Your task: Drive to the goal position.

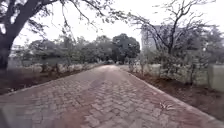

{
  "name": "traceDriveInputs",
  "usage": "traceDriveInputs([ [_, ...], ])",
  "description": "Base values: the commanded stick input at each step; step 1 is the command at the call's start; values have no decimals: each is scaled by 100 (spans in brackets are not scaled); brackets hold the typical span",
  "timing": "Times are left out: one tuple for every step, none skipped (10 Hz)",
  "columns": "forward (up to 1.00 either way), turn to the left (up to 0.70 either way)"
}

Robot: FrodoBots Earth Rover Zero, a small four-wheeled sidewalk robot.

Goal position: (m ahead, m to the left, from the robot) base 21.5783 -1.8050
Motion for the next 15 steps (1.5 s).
traceDriveInputs([
  [70,2],
  [70,0],
  [70,0],
  [70,0],
  [70,0],
  [70,0],
  [70,0],
  [70,0],
  [70,0],
  [70,0],
  [70,2],
  [70,2],
  [70,0],
  [70,0],
  [70,0],
])
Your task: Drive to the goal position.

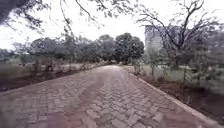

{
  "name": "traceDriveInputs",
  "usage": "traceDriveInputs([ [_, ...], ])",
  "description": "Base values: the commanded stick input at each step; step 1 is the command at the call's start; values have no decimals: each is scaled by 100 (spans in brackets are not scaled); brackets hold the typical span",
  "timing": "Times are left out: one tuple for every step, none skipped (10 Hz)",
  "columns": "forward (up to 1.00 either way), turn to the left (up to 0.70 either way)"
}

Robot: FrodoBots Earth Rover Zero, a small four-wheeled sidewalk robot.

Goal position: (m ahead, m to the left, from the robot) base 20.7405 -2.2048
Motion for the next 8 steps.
traceDriveInputs([
  [70,0],
  [70,0],
  [70,0],
  [70,-1],
  [70,-2],
  [70,0],
  [70,0],
  [70,0],
])
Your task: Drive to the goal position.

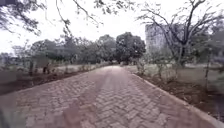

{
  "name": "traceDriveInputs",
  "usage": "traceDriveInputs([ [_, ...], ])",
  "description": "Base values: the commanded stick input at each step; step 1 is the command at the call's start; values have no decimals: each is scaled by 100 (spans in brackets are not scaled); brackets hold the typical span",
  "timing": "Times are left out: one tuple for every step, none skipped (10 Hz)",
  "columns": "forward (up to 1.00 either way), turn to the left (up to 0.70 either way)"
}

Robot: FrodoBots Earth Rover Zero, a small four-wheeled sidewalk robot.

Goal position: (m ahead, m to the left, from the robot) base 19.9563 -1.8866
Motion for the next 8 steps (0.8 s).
traceDriveInputs([
  [70,0],
  [70,0],
  [70,0],
  [70,0],
  [70,0],
  [70,0],
  [70,0],
  [70,0],
])
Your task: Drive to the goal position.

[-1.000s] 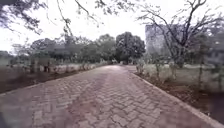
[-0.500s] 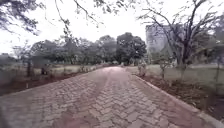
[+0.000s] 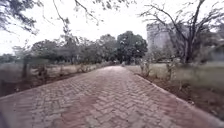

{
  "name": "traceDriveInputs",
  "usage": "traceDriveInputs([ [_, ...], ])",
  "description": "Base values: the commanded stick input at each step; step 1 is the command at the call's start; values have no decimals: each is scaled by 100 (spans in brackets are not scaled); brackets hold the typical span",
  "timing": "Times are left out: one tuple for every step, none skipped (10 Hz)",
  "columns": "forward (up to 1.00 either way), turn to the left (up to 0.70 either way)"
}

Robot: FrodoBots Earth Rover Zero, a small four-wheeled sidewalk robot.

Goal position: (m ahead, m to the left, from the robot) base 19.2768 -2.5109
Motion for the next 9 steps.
traceDriveInputs([
  [70,0],
  [70,0],
  [70,0],
  [70,0],
  [70,0],
  [70,0],
  [70,0],
  [70,0],
  [70,0],
])
